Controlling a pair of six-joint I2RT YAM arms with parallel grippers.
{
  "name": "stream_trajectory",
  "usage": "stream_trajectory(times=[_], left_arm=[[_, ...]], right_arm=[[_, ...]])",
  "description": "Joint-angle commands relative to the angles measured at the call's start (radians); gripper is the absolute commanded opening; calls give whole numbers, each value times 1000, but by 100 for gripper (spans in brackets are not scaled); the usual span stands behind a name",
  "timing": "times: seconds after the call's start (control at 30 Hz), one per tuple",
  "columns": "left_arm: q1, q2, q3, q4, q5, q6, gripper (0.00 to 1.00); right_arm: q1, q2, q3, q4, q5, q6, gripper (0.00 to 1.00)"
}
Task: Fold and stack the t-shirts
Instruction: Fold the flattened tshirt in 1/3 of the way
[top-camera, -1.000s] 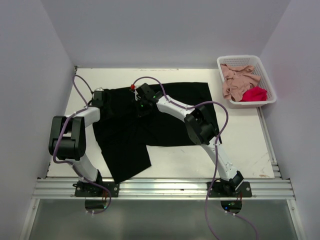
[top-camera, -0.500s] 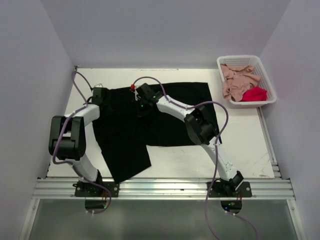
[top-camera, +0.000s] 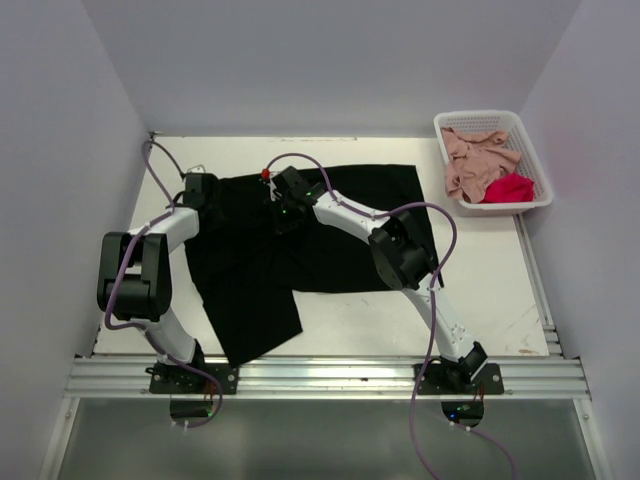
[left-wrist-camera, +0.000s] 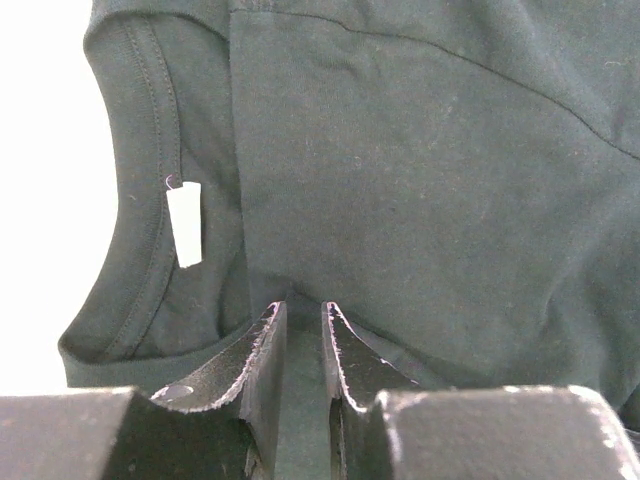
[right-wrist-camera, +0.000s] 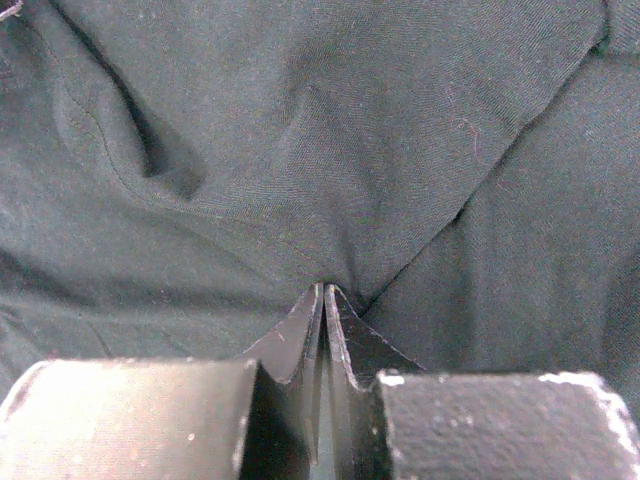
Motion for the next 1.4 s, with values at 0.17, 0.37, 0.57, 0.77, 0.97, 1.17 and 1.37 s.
stream_trajectory(times=[0.17, 0.37, 0.57, 0.77, 0.97, 1.17, 1.37], left_arm=[[10, -24, 38, -99, -126, -19, 24], [10, -16, 4, -114, -121, -36, 24], [10, -30, -24, -45, -42, -13, 26], [10, -16, -25, 27, 41, 6, 27], [10, -4, -18, 33, 35, 12, 27], [10, 16, -11, 28, 31, 9, 19], [10, 12, -8, 28, 27, 6, 0]], right_arm=[[-18, 25, -59, -131, 51, -40, 7], [-19, 27, -64, -127, 50, -39, 7], [-19, 28, -59, -130, 48, -39, 7], [-19, 27, -61, -133, 56, -40, 7], [-18, 25, -64, -134, 56, -43, 7], [-19, 25, -71, -131, 56, -43, 7], [-21, 22, -74, -131, 59, -43, 7]])
